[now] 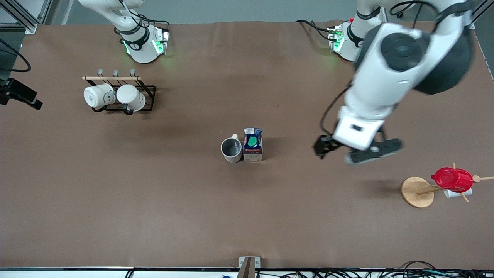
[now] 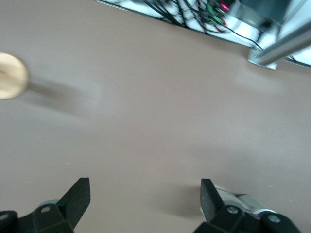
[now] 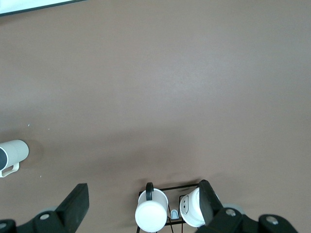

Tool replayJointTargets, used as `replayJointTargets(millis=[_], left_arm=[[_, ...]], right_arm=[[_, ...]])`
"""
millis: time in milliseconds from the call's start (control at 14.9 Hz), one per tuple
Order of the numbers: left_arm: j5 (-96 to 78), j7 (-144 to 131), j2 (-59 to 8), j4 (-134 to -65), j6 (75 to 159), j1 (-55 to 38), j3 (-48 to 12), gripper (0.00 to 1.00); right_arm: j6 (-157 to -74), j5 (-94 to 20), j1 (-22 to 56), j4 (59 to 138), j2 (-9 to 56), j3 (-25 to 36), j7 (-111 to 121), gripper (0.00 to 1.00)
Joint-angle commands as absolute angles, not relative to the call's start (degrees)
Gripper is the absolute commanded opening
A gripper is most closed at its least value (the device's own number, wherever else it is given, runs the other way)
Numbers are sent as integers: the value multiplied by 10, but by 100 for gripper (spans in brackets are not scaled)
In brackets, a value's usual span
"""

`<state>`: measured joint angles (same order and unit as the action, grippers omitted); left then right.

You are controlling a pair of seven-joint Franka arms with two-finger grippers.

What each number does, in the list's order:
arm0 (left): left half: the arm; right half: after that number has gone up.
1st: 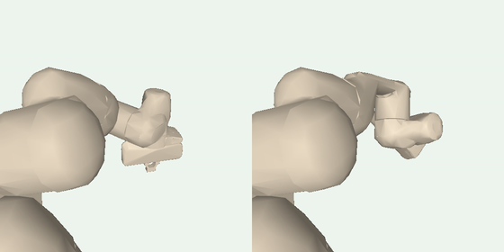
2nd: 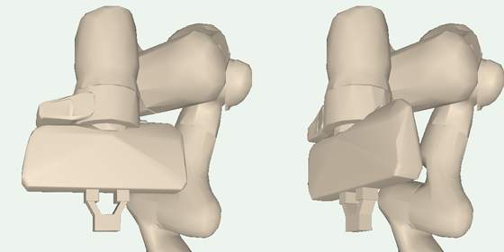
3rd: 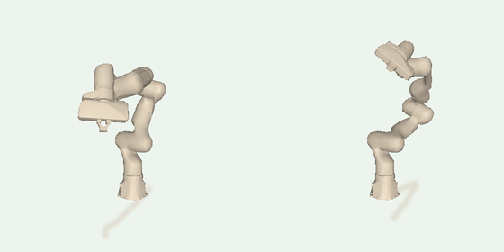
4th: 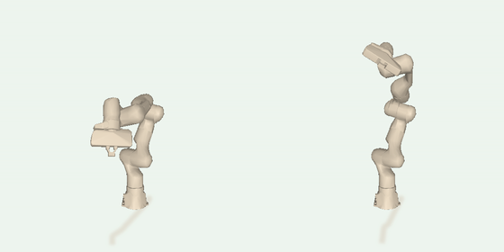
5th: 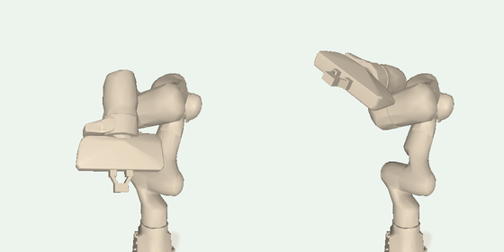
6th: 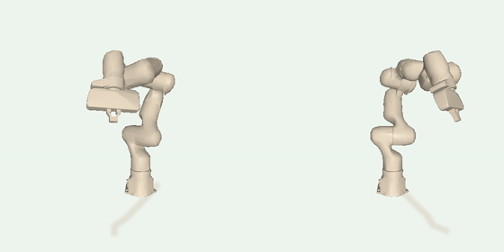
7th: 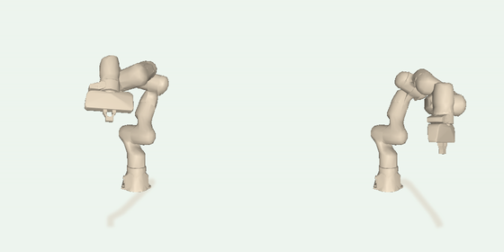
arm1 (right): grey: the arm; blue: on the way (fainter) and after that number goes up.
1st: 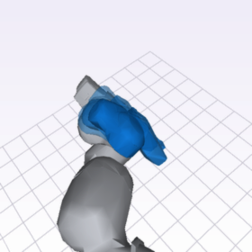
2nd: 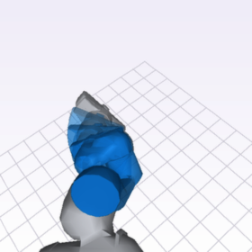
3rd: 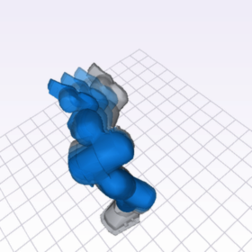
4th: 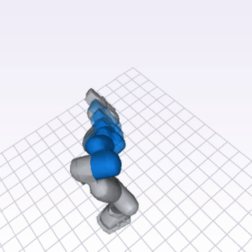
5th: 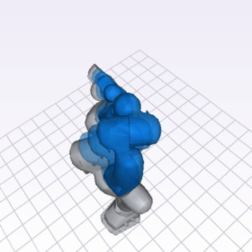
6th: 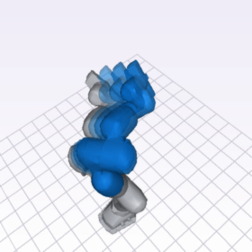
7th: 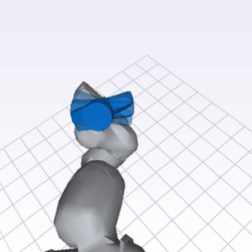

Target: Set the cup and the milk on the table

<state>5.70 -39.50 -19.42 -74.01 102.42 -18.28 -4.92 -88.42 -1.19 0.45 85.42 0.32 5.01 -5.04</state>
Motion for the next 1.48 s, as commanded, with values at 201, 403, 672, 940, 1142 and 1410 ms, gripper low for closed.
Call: replayJointTargets(millis=[201, 403, 672, 940, 1142, 1410], left_arm=[[55, -238, -108, -765, 922, -72, -97, 100], [52, -167, -77, -776, 886, -46, -94, 100], [50, -113, 0, -860, 882, -30, -83, 100], [6, -85, 75, -945, 882, 3, -83, 100], [7, -77, 104, -975, 882, 1, -85, 100], [5, -54, 75, -934, 879, 5, -83, 100]], right_arm=[[-868, 8, 7, 853, 1, 50, -37, 100], [-842, 11, 8, 834, 1, 47, -37, 100], [-829, 7, 4, 822, 4, 47, -36, 100], [-828, 4, -11, 824, 4, 39, -36, 100], [-829, 4, -12, 824, 4, 33, -37, 100], [-829, 3, -10, 824, 4, 34, -37, 100]])
